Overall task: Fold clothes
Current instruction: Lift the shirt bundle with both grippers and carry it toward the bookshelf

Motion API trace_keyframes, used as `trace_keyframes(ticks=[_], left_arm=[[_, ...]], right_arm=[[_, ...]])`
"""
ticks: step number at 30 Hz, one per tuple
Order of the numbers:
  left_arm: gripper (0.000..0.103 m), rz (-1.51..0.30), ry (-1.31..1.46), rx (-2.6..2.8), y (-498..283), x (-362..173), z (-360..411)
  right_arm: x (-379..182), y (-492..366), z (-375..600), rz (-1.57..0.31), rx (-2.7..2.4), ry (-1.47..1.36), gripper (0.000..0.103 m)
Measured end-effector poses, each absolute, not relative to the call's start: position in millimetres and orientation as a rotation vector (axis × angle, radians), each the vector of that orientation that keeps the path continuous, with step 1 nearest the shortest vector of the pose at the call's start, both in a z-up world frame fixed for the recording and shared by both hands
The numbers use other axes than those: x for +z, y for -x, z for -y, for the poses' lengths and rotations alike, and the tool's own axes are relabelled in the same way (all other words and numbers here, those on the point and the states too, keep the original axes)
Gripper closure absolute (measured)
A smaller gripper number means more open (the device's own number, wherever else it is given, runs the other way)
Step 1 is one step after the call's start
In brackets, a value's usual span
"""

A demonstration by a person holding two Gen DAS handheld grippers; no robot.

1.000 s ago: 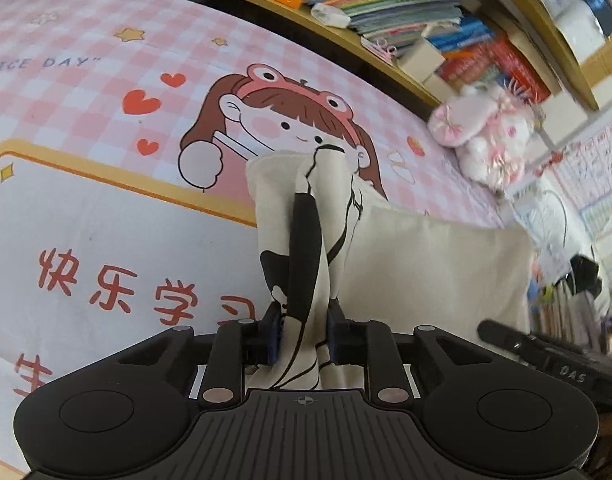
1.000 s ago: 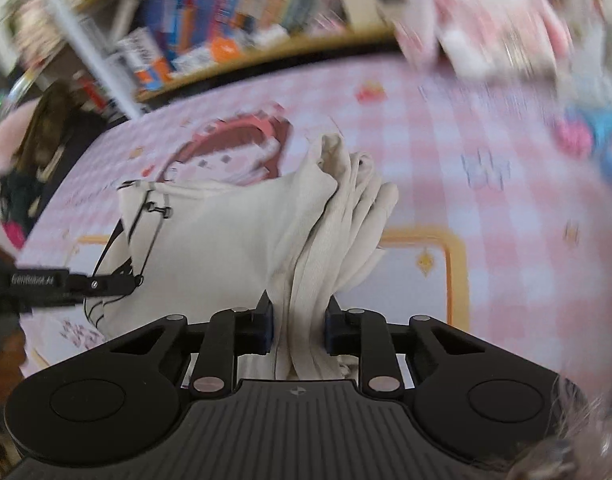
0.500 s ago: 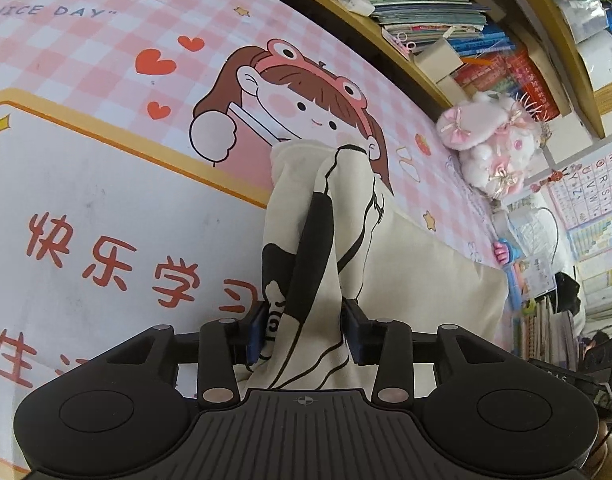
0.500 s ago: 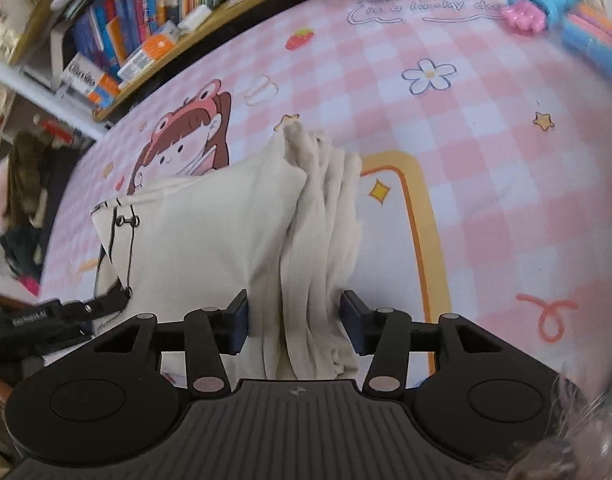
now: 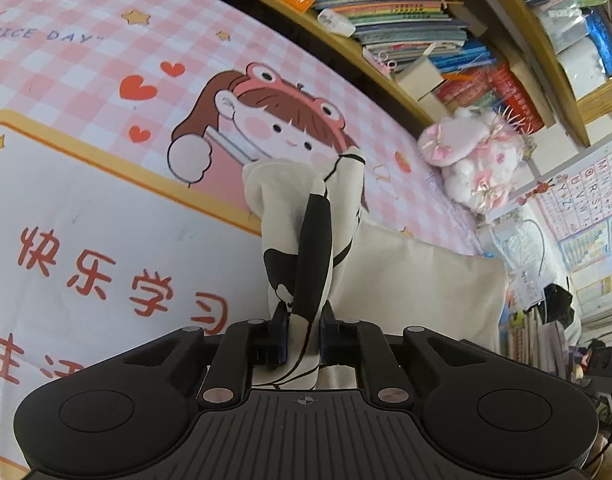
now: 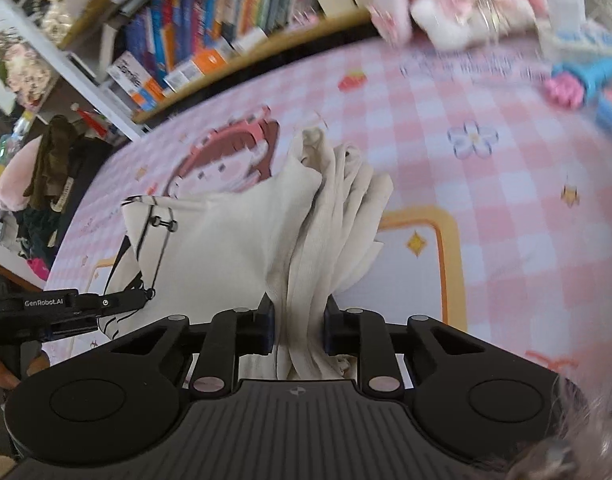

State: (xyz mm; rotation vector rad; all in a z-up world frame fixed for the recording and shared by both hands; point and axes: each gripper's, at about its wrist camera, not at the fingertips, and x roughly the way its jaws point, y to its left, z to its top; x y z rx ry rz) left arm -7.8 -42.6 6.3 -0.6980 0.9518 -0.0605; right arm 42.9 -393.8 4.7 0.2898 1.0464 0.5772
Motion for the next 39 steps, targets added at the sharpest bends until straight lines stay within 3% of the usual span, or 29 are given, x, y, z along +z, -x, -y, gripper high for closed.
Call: trace_keyframes(ticks=[23, 39], left_arm=[[0.091, -0.956, 0.610, -0.159, -10, 17, 62], [0.091, -0.967, 0.602, -0.251, -23, 18, -2]], right_arm=[[21, -20, 407, -0.928, 0.526, -0.255, 0.083], [30, -13, 348, -0.925, 0.437, -0.246, 0.083]])
